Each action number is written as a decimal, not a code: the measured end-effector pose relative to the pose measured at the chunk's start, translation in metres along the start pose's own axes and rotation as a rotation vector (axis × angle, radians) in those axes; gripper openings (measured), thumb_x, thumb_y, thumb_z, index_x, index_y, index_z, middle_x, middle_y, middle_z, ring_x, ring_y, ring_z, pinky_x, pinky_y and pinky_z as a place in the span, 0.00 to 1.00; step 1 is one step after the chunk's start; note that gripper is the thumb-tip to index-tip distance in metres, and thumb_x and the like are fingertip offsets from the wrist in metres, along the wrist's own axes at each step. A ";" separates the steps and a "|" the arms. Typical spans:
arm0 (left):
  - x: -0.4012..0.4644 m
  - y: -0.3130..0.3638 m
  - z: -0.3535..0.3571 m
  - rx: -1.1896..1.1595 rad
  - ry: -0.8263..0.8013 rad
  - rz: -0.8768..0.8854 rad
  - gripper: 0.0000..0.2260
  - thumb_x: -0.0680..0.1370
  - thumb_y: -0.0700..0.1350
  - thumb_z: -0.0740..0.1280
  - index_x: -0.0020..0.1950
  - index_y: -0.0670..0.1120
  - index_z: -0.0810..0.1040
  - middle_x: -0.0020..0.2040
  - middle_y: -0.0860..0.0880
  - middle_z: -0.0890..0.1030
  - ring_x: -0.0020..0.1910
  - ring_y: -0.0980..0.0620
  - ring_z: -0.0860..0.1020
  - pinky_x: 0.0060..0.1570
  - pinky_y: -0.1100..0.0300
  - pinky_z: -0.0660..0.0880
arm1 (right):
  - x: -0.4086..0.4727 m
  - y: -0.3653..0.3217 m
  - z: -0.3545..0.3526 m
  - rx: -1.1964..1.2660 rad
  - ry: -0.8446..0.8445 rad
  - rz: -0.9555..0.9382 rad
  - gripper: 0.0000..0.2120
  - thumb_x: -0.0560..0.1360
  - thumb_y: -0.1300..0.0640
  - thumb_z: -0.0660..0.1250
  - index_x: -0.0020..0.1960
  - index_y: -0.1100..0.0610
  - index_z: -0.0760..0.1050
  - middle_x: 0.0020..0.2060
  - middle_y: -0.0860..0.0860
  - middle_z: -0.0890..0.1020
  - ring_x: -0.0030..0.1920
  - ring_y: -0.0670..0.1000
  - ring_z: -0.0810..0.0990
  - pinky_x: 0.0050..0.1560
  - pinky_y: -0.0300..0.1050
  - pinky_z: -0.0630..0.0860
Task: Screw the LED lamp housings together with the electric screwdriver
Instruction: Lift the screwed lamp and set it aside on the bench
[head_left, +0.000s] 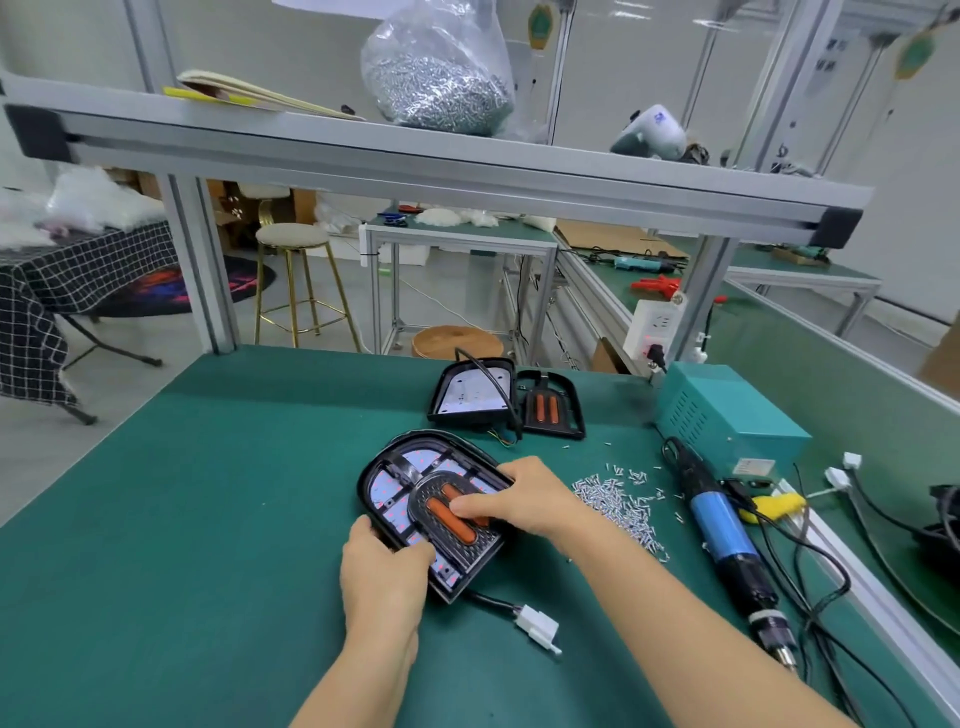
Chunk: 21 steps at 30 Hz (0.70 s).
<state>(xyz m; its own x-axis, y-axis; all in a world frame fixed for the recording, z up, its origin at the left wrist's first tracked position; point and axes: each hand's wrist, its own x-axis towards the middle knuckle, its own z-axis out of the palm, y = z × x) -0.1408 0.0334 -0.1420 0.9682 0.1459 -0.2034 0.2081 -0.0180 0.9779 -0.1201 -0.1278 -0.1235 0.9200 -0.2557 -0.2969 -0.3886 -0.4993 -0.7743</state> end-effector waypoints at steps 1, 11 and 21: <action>-0.001 0.000 0.001 0.012 -0.012 0.002 0.14 0.69 0.31 0.69 0.42 0.49 0.73 0.41 0.53 0.79 0.37 0.56 0.76 0.31 0.62 0.66 | 0.001 -0.001 0.000 -0.090 0.032 0.012 0.43 0.62 0.38 0.78 0.70 0.57 0.71 0.70 0.51 0.69 0.71 0.54 0.67 0.72 0.52 0.63; -0.003 -0.009 0.003 0.041 -0.092 0.014 0.20 0.67 0.29 0.68 0.55 0.45 0.72 0.53 0.45 0.78 0.50 0.44 0.76 0.44 0.55 0.70 | 0.005 -0.009 -0.002 0.166 -0.051 0.082 0.42 0.62 0.54 0.82 0.70 0.60 0.67 0.59 0.51 0.74 0.58 0.53 0.74 0.58 0.45 0.70; -0.006 -0.012 -0.001 -0.141 -0.060 0.054 0.28 0.66 0.20 0.63 0.60 0.46 0.72 0.52 0.44 0.79 0.49 0.47 0.77 0.52 0.53 0.72 | -0.013 -0.019 -0.002 0.403 -0.147 -0.163 0.17 0.67 0.64 0.77 0.54 0.54 0.80 0.41 0.47 0.85 0.41 0.46 0.83 0.50 0.42 0.80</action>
<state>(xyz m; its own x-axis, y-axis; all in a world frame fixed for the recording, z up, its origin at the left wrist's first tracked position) -0.1489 0.0336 -0.1531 0.9848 0.0892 -0.1490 0.1384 0.1152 0.9837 -0.1252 -0.1165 -0.1044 0.9762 -0.0660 -0.2068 -0.2147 -0.1541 -0.9644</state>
